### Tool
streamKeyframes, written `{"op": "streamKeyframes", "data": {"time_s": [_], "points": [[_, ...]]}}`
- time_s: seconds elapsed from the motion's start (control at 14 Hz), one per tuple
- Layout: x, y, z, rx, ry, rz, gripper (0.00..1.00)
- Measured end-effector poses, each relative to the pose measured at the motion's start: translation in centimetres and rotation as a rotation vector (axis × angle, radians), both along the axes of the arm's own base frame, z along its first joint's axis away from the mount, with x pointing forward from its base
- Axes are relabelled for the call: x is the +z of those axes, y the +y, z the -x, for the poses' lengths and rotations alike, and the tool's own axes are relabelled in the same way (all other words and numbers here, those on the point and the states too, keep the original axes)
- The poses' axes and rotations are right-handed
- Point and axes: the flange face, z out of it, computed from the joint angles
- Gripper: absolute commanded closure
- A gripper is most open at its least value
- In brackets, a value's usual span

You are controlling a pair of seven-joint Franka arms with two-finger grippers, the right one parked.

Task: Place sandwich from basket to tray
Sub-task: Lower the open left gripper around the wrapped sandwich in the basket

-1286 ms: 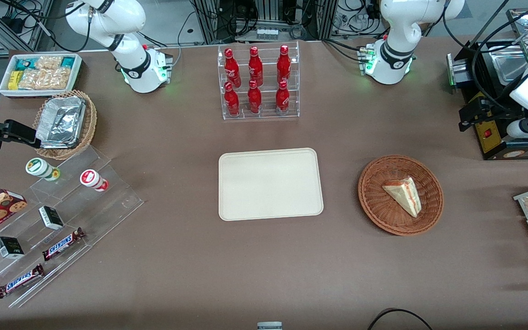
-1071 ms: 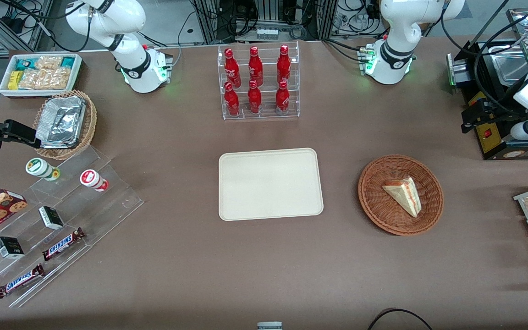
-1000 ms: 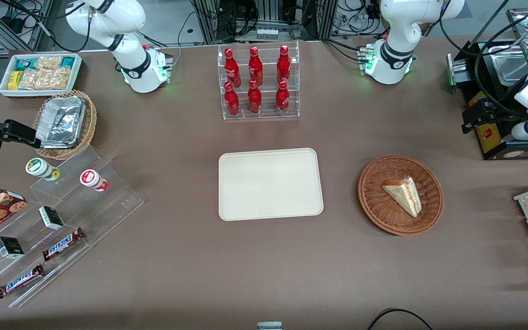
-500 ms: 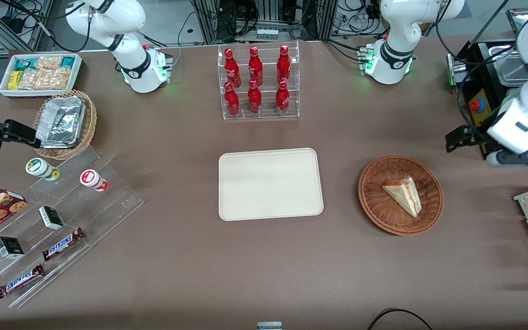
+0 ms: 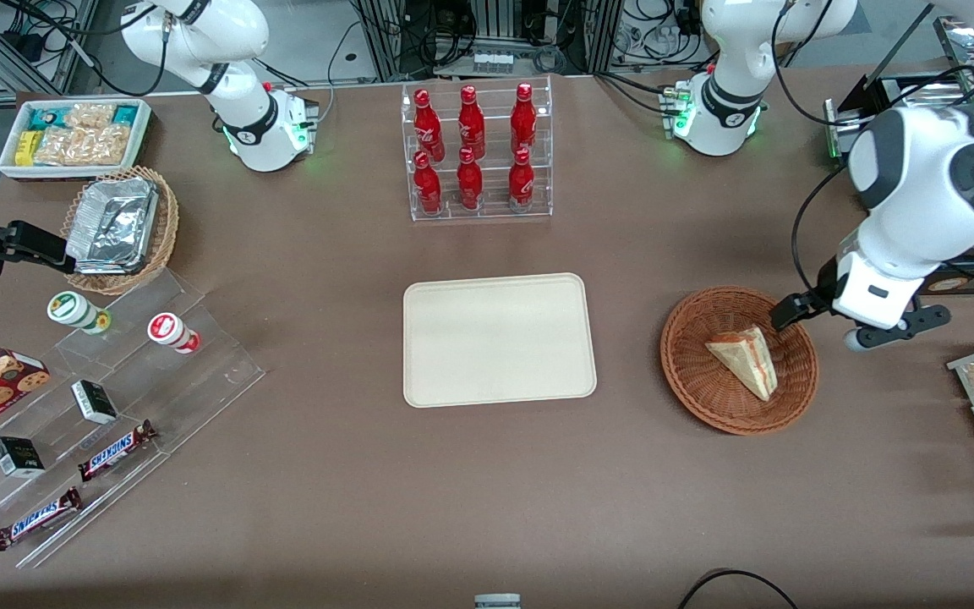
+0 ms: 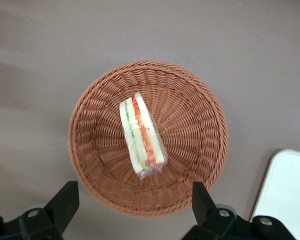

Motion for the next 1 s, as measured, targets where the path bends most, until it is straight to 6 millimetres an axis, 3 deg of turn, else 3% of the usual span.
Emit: {"op": "streamKeyframes", "data": {"time_s": [0.29, 0.79, 1.0], "points": [[-5.2, 0.2, 1.9, 0.166, -0.006, 0.013, 0.0], [-10.7, 0.2, 2.0, 0.206, -0.032, 0.024, 0.0], [-12.7, -0.9, 2.1, 0.189, -0.03, 0.029, 0.0]]}}
